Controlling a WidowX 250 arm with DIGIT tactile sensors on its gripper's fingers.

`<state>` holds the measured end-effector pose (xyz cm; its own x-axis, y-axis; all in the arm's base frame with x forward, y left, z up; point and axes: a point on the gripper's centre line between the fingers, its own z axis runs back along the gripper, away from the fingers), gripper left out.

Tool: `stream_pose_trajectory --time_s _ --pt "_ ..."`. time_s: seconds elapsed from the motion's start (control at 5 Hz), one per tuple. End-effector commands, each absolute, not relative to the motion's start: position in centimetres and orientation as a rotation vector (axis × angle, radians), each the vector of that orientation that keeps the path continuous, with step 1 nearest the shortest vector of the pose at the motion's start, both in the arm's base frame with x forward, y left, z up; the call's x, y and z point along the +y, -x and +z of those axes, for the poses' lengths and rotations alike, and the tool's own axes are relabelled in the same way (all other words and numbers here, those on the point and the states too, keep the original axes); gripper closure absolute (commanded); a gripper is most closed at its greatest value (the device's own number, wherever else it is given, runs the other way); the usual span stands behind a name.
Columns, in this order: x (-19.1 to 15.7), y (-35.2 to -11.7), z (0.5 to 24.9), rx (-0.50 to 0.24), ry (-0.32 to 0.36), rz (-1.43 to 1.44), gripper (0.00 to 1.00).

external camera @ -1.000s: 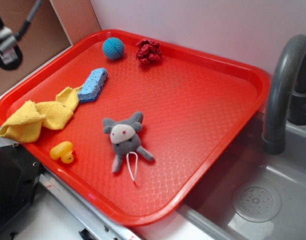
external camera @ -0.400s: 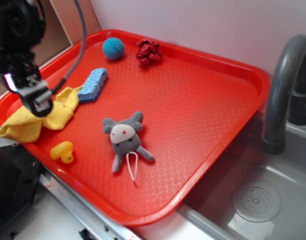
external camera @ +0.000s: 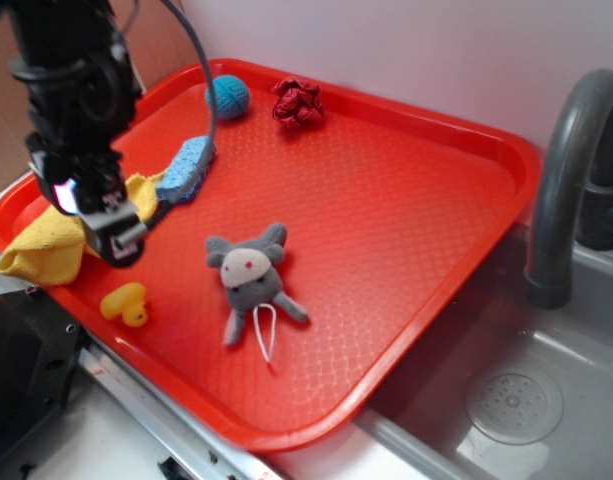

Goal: Grab the yellow duck.

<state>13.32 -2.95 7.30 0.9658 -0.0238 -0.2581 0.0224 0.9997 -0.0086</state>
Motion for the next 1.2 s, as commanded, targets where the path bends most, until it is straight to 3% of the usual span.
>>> stream_pose_trajectory --time_s 0.0,0.4,0.6,0.8,1.0 --pt "-3.6 -12.9 5.2 0.311 0.060 -0.111 0.00" --pt "-3.1 -12.2 2.7 0.384 0.070 -0.138 0.00" --pt "-3.2 -12.0 2.4 0.400 0.037 -0.144 0.00" --pt "-3.0 -11.9 1.8 0.401 0.008 -0.123 0.18" --pt "-3.1 -11.9 1.8 0.386 0.015 -0.129 1.00"
